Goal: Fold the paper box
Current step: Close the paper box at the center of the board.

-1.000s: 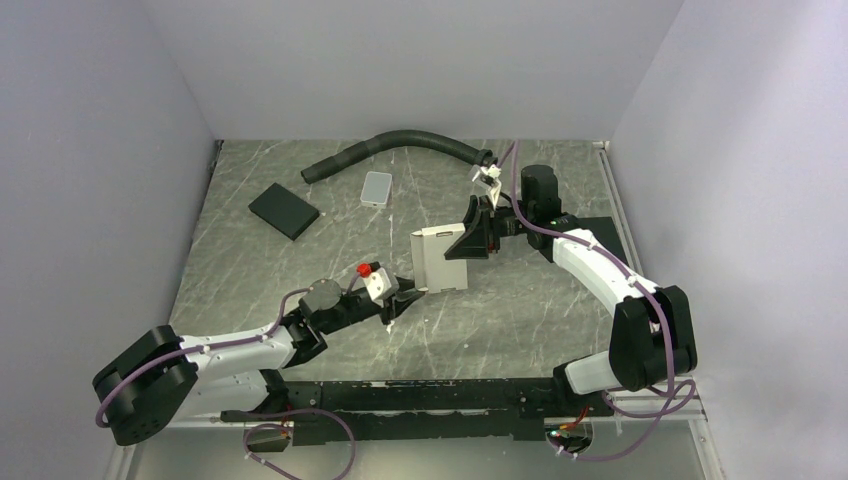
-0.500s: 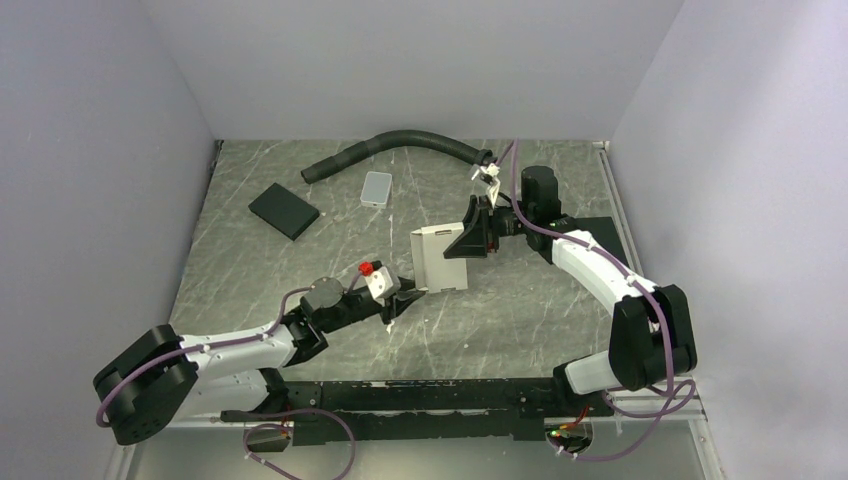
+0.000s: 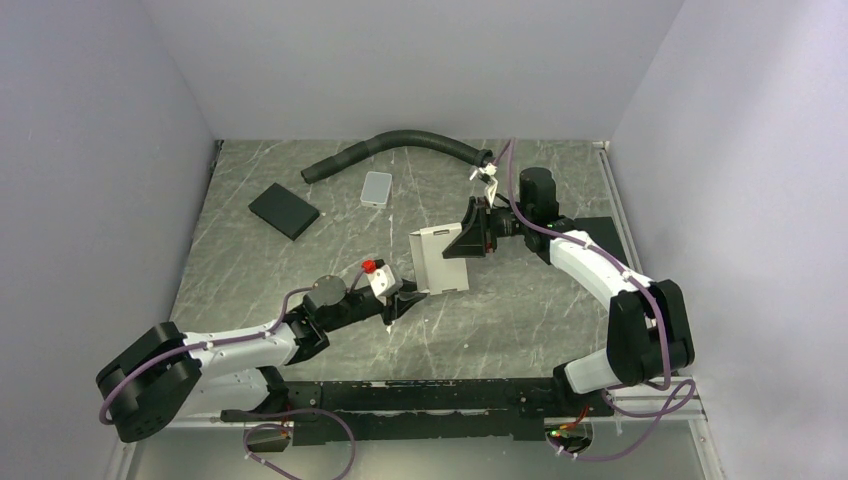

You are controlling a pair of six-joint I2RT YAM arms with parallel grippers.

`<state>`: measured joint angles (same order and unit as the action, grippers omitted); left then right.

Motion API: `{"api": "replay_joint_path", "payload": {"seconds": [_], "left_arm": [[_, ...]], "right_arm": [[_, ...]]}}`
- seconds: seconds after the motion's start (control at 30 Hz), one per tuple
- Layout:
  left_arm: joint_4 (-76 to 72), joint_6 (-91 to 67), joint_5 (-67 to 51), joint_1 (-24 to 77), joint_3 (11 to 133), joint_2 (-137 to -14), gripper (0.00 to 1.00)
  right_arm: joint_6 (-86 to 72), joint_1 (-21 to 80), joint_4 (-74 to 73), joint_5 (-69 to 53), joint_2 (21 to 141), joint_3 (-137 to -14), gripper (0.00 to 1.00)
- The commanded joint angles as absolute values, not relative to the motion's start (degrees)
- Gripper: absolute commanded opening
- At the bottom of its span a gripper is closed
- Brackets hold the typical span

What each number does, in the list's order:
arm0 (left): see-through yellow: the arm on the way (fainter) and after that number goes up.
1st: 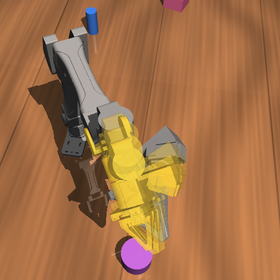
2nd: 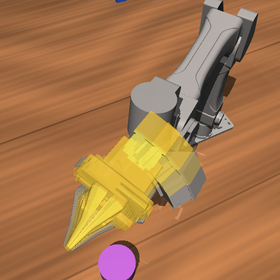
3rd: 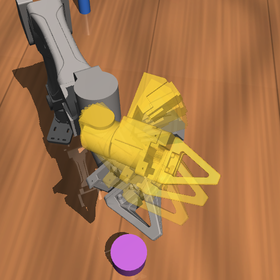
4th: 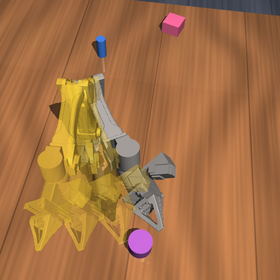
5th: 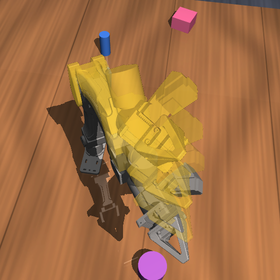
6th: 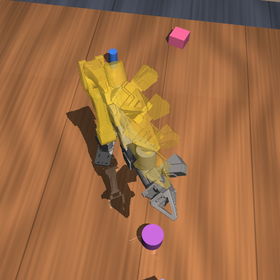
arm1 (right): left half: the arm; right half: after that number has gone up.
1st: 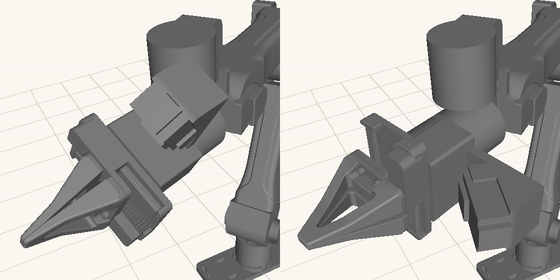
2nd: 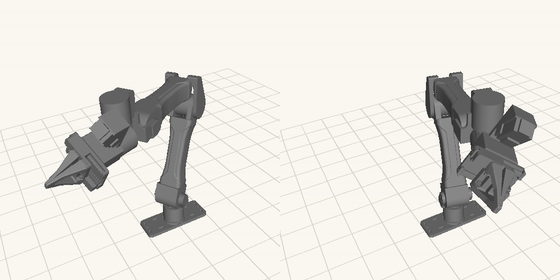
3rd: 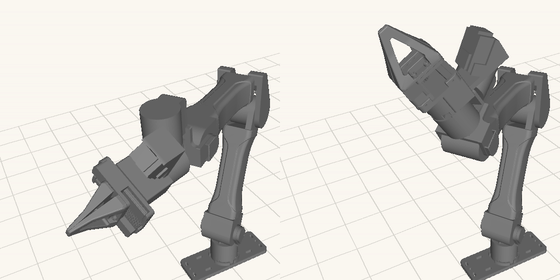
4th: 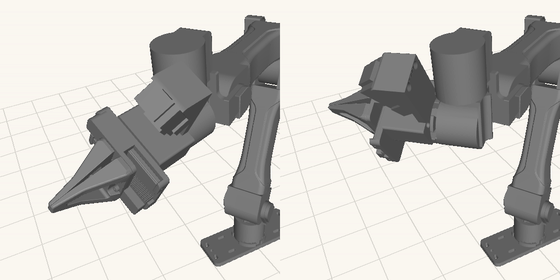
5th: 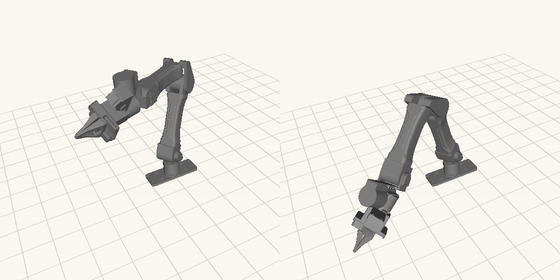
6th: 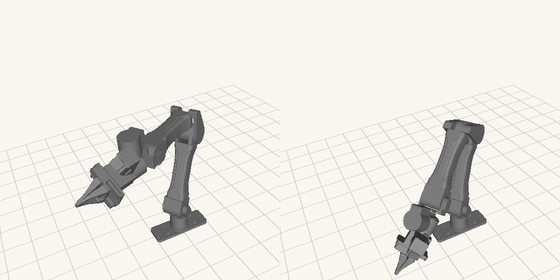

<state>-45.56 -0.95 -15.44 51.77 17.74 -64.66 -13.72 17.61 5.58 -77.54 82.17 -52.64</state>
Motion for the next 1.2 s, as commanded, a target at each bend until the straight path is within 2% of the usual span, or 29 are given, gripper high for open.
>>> {"api": "replay_joint_path", "payload": {"seconds": [0.0, 0.7, 1.17], "left_arm": [[-49.3, -2.2, -19.4, 52.2, 21.2, -64.7, 0.28], [-51.0, -5.0, -22.7, 52.2, 21.4, -65.3, 0.30], [-48.6, -5.5, -26.5, 52.2, 21.5, -64.1, 0.42]], "right_arm": [[-15.1, 18.1, 10.2, -74.6, 82.5, -52.1, 0.00], [-15.7, 18.1, 11.9, -68.1, 82.7, -50.3, 0.00], [-13.8, 18.1, 9.5, -65.9, 82.7, -50.8, 0.00]]}}
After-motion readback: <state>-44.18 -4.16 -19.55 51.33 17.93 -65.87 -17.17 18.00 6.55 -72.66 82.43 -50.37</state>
